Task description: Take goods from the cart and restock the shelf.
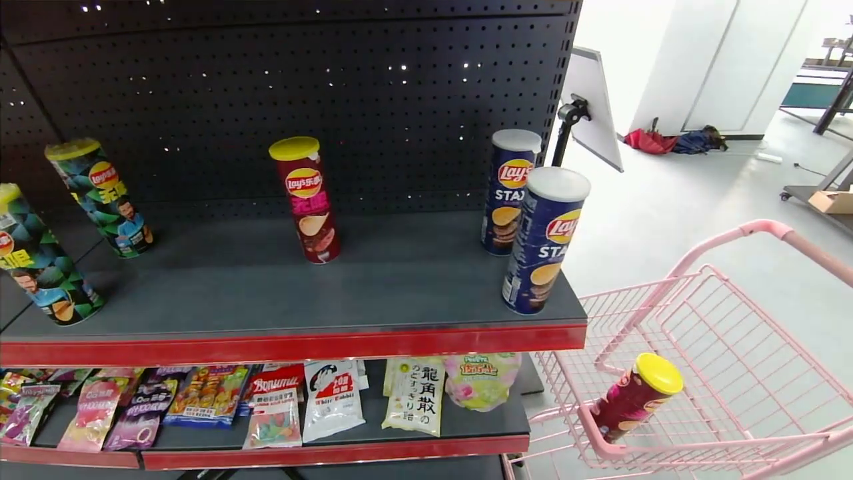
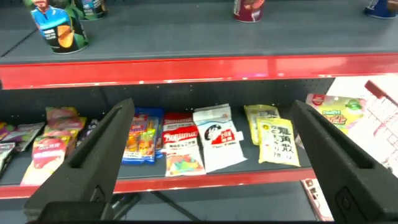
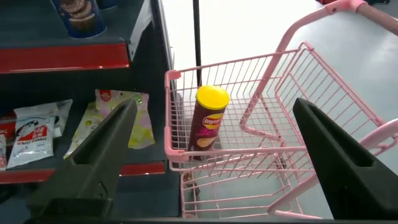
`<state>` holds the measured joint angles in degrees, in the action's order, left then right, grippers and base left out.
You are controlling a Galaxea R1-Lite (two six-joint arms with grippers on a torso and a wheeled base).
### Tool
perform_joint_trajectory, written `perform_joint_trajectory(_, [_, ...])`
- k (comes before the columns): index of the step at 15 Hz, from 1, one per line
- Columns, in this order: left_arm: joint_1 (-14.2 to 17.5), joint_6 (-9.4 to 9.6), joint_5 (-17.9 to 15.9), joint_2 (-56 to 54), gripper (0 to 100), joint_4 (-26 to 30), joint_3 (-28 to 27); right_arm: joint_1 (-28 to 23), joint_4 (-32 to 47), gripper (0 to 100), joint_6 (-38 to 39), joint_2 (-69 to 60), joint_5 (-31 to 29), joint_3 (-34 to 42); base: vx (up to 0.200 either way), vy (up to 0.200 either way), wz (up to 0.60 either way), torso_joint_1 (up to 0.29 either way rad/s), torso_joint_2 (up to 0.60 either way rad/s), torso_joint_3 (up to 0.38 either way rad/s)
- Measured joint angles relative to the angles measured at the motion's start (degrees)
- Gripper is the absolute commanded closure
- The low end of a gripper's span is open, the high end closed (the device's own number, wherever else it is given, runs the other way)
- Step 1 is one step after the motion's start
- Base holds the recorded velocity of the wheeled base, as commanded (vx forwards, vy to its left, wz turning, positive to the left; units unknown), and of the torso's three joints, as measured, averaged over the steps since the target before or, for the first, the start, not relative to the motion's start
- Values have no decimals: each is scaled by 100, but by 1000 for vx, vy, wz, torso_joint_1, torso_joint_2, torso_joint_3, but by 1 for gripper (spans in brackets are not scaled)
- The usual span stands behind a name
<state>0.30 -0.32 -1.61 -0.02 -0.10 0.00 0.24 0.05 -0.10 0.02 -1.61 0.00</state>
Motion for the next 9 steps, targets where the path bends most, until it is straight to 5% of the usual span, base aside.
perform_joint_trajectory(7, [-9, -1, 5, 0, 0, 5, 0, -6, -7, 0, 10, 0, 2, 0, 0, 0, -600, 2, 3, 3])
perform_joint_trajectory(9, [-6, 0, 2, 0, 0, 0, 0, 0, -5, 0, 10, 0, 2, 0, 0, 0, 0, 0, 0, 0])
